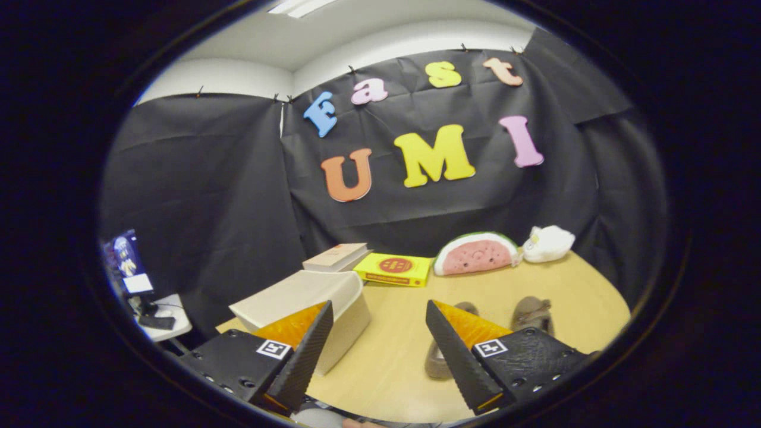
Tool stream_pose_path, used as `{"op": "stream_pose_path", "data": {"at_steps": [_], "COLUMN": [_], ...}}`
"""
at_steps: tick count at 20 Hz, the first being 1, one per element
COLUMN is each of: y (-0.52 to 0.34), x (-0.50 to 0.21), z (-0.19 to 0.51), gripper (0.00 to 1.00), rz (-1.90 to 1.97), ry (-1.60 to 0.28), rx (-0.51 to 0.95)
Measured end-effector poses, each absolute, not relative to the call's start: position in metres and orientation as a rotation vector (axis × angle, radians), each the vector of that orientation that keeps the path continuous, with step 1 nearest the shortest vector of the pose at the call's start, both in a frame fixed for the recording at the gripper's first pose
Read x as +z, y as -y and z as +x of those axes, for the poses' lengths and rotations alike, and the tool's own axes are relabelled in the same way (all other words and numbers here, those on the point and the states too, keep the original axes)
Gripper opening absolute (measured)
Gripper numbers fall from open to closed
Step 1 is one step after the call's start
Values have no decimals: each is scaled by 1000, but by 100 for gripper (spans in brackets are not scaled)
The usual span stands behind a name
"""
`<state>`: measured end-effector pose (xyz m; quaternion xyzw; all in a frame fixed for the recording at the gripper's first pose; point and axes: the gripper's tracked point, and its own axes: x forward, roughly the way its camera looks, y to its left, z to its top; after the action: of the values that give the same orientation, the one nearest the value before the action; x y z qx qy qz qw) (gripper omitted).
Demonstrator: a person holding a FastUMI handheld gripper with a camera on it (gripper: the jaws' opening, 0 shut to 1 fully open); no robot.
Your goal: Open the storage box then place both shoes into the box .Put the left shoe in first, then the right shoe, with the right side of both shoes facing outward in a uniform manner.
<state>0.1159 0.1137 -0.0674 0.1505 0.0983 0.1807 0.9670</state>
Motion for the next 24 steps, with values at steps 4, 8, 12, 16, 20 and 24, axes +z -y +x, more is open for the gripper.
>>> {"op": "stream_pose_path", "data": {"at_steps": [4, 8, 12, 16, 20, 24], "y": [-146, -177, -213, -229, -240, -247], "x": [-72, -87, -104, -124, -141, -136], "z": [149, 184, 207, 230, 238, 240], "gripper": [95, 95, 95, 95, 95, 95], "rz": [577, 755, 883, 943, 1047, 1141], "ry": [-279, -379, -488, -556, -656, -714], "rx": [580, 732, 877, 919, 970, 1046]}}
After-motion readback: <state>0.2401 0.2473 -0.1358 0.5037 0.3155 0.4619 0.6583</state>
